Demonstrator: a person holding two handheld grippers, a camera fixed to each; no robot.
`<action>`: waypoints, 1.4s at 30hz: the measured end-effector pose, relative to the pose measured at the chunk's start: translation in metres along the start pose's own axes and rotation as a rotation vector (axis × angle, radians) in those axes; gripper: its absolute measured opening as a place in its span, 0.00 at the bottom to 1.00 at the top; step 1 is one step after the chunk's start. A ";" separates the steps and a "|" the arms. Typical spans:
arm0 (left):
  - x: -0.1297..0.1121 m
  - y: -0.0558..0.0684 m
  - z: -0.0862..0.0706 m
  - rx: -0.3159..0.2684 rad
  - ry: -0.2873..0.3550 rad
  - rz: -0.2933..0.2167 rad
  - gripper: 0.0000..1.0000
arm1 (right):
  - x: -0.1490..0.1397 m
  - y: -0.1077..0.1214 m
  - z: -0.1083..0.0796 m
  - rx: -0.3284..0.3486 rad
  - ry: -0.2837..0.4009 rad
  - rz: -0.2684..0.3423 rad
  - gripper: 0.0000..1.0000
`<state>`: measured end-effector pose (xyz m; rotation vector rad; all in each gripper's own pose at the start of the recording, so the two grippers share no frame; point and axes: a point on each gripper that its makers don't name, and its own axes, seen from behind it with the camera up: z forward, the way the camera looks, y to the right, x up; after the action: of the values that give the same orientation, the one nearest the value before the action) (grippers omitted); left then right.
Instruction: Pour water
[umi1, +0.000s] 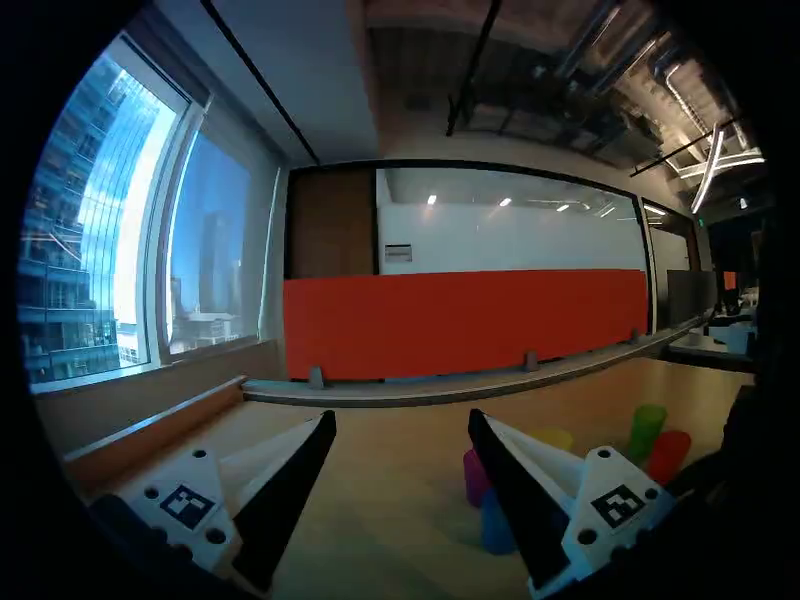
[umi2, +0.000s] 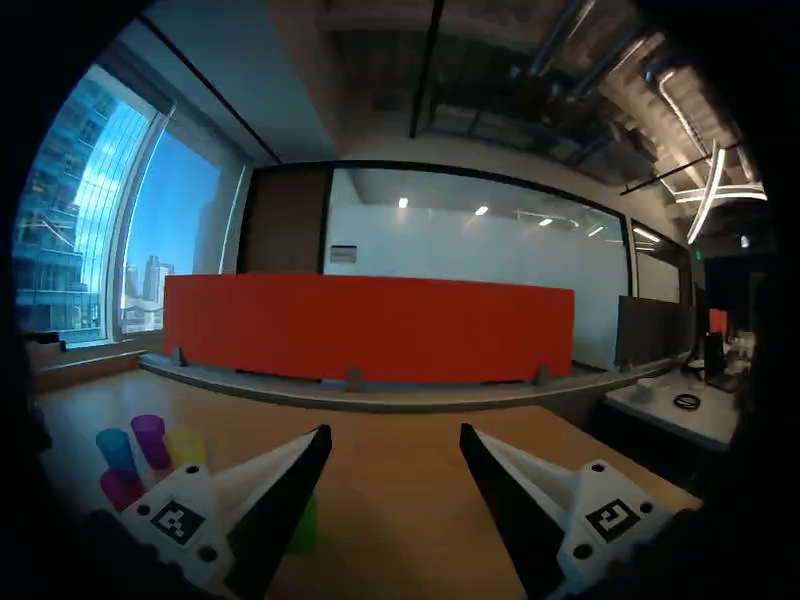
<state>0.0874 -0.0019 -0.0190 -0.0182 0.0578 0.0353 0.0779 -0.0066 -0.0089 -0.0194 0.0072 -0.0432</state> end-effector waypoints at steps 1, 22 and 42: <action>0.000 -0.001 0.000 0.007 0.005 0.002 0.98 | 0.000 0.000 -0.001 0.001 -0.003 -0.002 0.99; -0.032 -0.007 0.004 0.050 0.045 -0.023 0.99 | 0.008 -0.004 -0.009 -0.019 -0.015 0.028 0.99; -0.071 -0.006 0.006 0.061 0.003 -0.033 0.99 | 0.017 -0.017 -0.002 -0.012 -0.009 0.004 0.99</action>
<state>0.0171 -0.0102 -0.0087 0.0413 0.0616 0.0004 0.0939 -0.0246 -0.0110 -0.0321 -0.0018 -0.0388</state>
